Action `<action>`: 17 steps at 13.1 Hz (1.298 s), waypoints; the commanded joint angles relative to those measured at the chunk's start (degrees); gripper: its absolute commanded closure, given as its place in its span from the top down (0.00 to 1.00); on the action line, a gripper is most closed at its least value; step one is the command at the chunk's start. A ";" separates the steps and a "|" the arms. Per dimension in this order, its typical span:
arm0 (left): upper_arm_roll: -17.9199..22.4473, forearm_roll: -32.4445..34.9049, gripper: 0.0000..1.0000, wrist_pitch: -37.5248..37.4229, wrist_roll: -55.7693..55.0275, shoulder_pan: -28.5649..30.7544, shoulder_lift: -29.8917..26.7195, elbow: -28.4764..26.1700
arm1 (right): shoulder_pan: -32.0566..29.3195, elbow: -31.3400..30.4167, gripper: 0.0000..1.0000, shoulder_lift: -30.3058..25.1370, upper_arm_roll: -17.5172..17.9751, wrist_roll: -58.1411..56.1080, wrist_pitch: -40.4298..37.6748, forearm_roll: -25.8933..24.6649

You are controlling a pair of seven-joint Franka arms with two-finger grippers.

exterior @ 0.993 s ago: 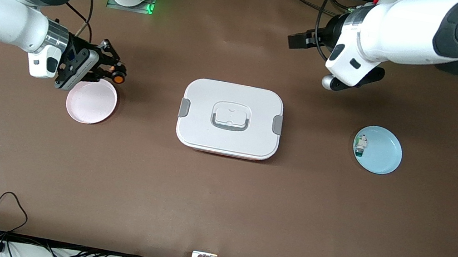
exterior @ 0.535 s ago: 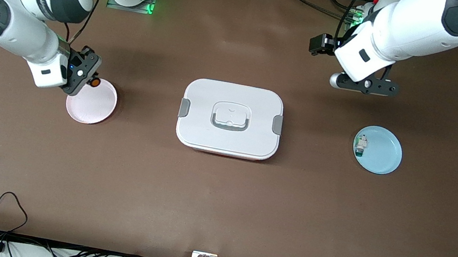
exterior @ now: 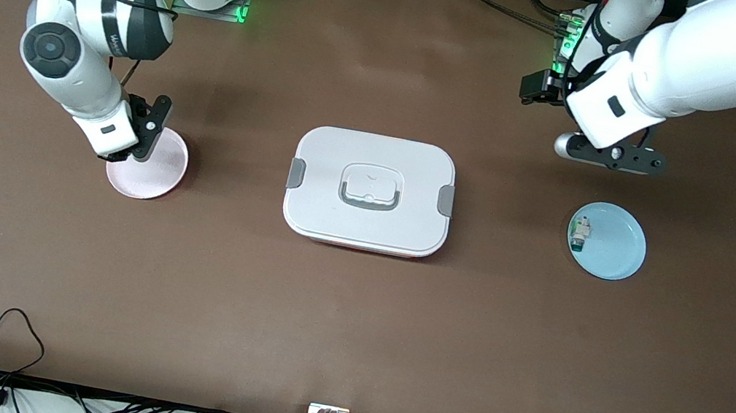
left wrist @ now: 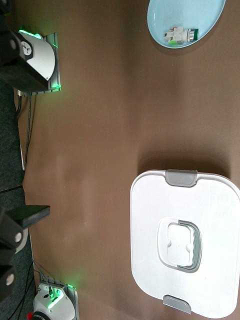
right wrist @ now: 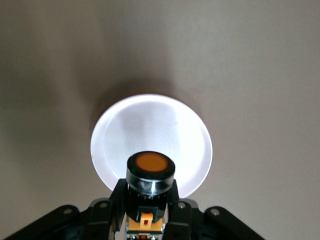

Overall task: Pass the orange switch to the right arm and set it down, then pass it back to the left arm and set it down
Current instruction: 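Lower the switch onto the pink plate and open the right gripper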

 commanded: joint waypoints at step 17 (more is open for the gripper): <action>33.03 8.08 1.00 5.65 29.00 -13.54 -16.80 -20.57 | -6.18 -9.58 0.37 9.87 0.43 -4.80 23.08 -4.93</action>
